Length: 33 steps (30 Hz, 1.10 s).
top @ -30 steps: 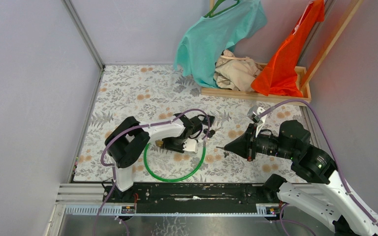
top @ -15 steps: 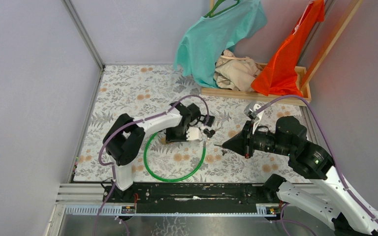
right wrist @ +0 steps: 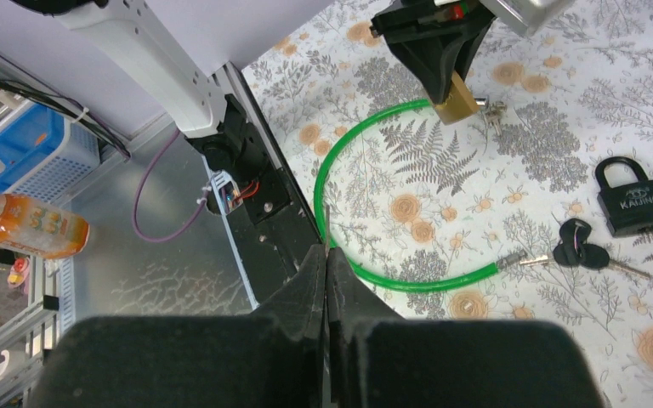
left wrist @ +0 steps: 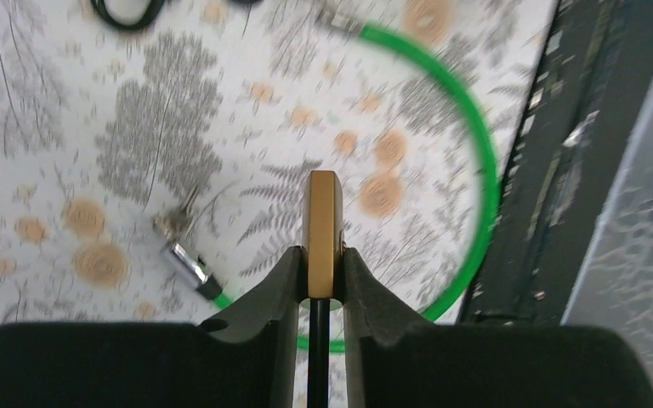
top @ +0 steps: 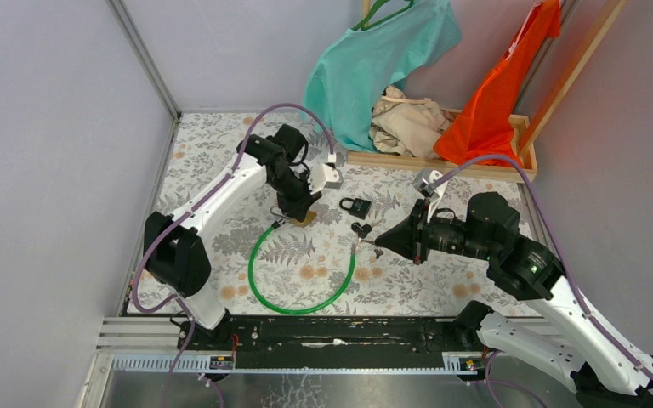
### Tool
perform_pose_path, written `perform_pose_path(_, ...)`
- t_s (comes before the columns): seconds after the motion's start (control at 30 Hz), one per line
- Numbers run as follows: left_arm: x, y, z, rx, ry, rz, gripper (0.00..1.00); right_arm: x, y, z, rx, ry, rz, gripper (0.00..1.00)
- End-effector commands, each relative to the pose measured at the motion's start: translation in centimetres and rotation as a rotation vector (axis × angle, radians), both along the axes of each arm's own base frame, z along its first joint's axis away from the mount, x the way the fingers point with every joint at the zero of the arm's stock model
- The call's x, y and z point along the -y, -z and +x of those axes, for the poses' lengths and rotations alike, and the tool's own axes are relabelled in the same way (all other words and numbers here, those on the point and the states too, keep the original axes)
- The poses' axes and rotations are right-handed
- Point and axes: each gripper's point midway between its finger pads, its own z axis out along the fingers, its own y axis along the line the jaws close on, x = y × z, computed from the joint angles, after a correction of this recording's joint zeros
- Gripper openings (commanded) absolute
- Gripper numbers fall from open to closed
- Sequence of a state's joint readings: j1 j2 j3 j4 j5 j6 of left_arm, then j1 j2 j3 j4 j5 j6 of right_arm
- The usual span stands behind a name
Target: Unlock with the key
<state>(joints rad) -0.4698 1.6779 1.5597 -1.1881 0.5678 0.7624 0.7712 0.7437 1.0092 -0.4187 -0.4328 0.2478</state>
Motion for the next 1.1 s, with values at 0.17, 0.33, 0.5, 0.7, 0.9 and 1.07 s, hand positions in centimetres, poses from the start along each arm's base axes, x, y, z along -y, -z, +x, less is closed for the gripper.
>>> perform_pose_path(0.17,4.1,-12.7,-4.1,-0.089,0.120,-0.579,0.00,-3.1,-2.8,2.4,0.110,-0.042,0.120,0.00)
perform_pose_path(0.33,4.7,-16.6,-6.0,-0.096,0.167,-0.733,0.00,-3.6,-3.8,2.8,0.155,-0.045,0.144,0.00)
perform_pose_path(0.5,4.9,-19.3,-8.0,-0.120,0.219,-0.858,0.00,-3.2,-4.4,3.1,0.208,-0.025,0.156,0.00)
perform_pose_path(0.7,4.7,-20.2,-9.2,-0.156,0.273,-0.914,0.00,-2.9,-5.3,2.7,0.230,-0.031,0.173,0.00)
perform_pose_path(0.9,4.5,-21.1,-10.0,-0.183,0.309,-0.938,0.00,-2.7,-6.4,2.3,0.263,-0.046,0.179,0.00)
perform_pose_path(1.07,4.4,-21.2,-10.2,-0.204,0.322,-0.948,0.00,-2.6,-7.4,1.8,0.273,-0.062,0.190,0.00)
